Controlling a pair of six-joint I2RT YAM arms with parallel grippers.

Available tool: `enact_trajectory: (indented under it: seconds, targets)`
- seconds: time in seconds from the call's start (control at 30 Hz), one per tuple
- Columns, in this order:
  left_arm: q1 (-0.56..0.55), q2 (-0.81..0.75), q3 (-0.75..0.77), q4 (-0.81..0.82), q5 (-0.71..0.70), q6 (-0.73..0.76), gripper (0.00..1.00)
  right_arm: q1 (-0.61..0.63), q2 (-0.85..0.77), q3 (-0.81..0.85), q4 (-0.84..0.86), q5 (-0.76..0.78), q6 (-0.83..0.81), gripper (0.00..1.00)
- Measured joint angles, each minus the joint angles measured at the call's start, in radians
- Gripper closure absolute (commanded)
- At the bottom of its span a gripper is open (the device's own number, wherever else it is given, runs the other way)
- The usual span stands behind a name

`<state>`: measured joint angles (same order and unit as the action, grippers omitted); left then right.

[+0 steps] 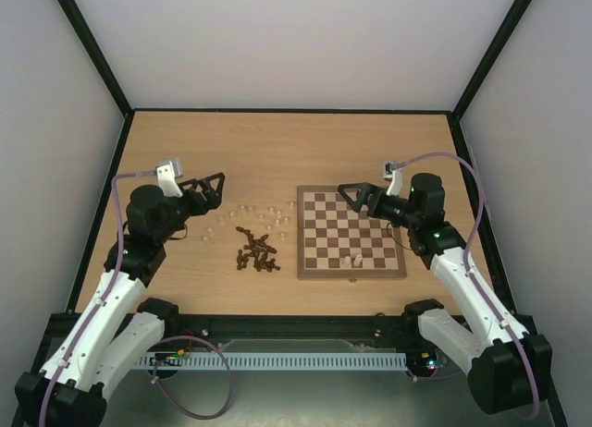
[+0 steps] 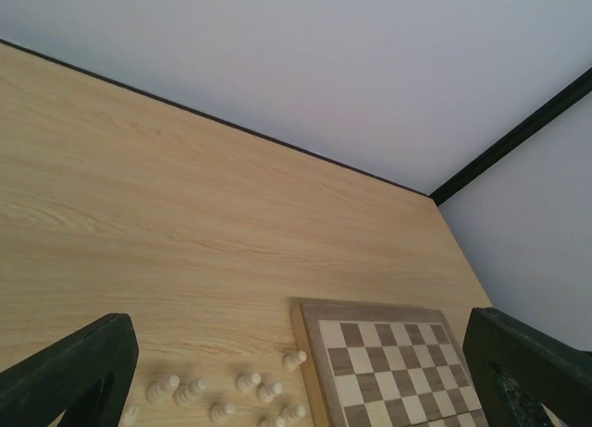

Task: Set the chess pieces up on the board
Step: Pick up the chess piece at the center of the board.

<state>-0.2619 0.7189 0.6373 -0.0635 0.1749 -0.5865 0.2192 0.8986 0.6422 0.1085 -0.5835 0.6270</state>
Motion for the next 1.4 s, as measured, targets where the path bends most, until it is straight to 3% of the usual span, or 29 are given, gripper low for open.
enact_trajectory:
  seconds: [0.37, 0.8, 1.17, 1.4]
  targets:
    - [-0.107, -0.048, -0.040, 0.028, 0.031, -0.004, 0.00, 0.030, 0.034, 0.003, -0.006, -0.011, -0.027, 0.01]
    - [-0.115, -0.034, -0.017, 0.027, 0.044, -0.035, 0.00, 0.031, 0.006, 0.009, -0.077, -0.064, -0.021, 0.01]
    - [-0.115, -0.040, -0.006, -0.093, -0.069, -0.050, 0.00, 0.047, 0.006, 0.014, -0.197, 0.037, -0.077, 0.00]
    - [-0.115, 0.003, 0.000, -0.172, -0.161, -0.058, 0.01, 0.168, 0.070, 0.040, -0.232, 0.138, -0.106, 0.15]
